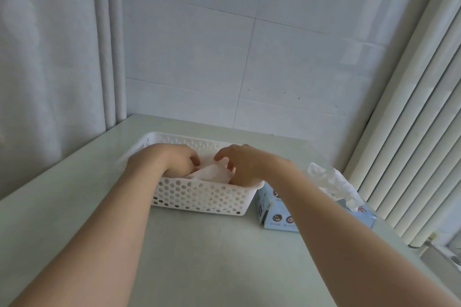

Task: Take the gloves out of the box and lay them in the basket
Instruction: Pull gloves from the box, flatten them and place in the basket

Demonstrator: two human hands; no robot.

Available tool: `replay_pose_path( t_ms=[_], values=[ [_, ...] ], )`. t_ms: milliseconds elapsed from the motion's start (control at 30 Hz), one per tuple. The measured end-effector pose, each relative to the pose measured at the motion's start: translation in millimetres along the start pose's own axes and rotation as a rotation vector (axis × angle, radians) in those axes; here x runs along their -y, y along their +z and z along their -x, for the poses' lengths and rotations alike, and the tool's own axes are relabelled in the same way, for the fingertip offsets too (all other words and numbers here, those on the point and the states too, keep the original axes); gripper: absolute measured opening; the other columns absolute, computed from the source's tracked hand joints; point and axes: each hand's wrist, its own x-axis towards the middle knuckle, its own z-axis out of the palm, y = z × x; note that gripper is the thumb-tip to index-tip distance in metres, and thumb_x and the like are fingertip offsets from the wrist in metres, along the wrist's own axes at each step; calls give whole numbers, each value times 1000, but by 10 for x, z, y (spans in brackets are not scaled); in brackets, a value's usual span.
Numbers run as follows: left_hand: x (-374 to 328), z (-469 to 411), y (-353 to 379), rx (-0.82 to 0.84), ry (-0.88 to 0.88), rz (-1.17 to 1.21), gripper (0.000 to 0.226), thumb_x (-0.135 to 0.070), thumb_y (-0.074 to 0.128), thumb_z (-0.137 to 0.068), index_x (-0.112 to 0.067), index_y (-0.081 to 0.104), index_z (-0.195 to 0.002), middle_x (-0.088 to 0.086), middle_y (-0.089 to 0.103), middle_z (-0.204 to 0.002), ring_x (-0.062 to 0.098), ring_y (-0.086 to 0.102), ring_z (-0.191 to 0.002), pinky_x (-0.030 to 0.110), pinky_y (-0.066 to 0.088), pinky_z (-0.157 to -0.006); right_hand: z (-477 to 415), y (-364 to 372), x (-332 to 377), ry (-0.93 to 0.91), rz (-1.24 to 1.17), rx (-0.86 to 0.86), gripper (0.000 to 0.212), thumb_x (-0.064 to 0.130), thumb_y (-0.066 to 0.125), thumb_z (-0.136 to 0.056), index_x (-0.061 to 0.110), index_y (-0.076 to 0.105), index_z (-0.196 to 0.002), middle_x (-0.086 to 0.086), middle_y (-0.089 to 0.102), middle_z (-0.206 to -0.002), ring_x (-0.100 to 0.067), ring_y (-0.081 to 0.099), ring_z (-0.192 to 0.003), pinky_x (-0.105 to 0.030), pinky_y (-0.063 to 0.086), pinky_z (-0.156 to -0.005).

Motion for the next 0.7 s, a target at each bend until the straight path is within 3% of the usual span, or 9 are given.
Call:
replay_pose_path(
  t_ms=[100,167,267,333,400,467,567,667,700],
  values=[
    [40,-47,-10,33,-8,-37,54,-49,52,-101,-35,48,-152,-8,43,-161,20,47,-142,42,37,-119,10,24,-13,-14,-18,-31,82,35,81,-88,45,37,-156,4,59,-132,-23,52,-125,-48,55,-99],
    [21,-15,-31,41,-11,2,58,-53,58,-98,-37,47,-153,-9,42,-161,21,47,-142,40,38,-117,12,21,-33,-5,-52,-77,81,35,86,-82,44,45,-151,2,58,-129,-24,58,-117,-46,57,-93],
    [-50,18,-41,39,3,8,58,-52,62,-98,-33,51,-151,-7,49,-156,20,51,-138,35,42,-110,74,20,-65,-20,-157,-219,55,25,85,-83,37,64,-132,4,63,-115,-16,63,-100,-37,57,-85],
    [-97,43,-46,19,8,-8,51,-53,65,-96,-28,62,-140,-6,60,-141,19,59,-126,32,46,-100,170,42,-70,-21,-225,-407,31,18,72,-92,31,72,-121,5,69,-104,-14,66,-91,-39,60,-84],
    [-134,0,-43,-58,41,0,35,-52,66,-94,-25,73,-114,-6,70,-119,18,67,-105,33,51,-90,287,99,-103,23,-325,-608,31,8,56,-94,26,75,-110,5,71,-95,-15,68,-84,-41,62,-80],
    [-210,-28,-41,-173,104,43,21,-39,60,-97,-20,69,-94,-4,69,-103,21,64,-87,33,49,-81,413,154,-195,67,-385,-732,36,-1,48,-91,21,74,-104,2,70,-96,-17,66,-86,-40,61,-79],
    [-455,46,-33,-335,238,130,24,-20,49,-104,-15,73,-103,-5,67,-102,19,66,-93,30,52,-77,612,240,-428,146,-359,-826,38,-10,48,-86,18,71,-101,0,70,-100,-19,64,-95,-39,55,-87],
    [-761,147,56,-439,377,193,27,-14,46,-106,-19,73,-107,-14,62,-91,13,64,-76,25,49,-65,806,299,-747,331,-195,-908,37,-6,54,-84,21,70,-103,3,68,-100,-22,59,-103,-35,36,-89],
    [-860,151,108,-453,418,203,27,-14,47,-106,-19,73,-107,-13,65,-92,14,65,-76,27,53,-69,873,319,-856,381,-176,-915,33,-1,56,-85,22,70,-105,4,68,-100,-23,58,-104,-34,31,-89]
  ],
)
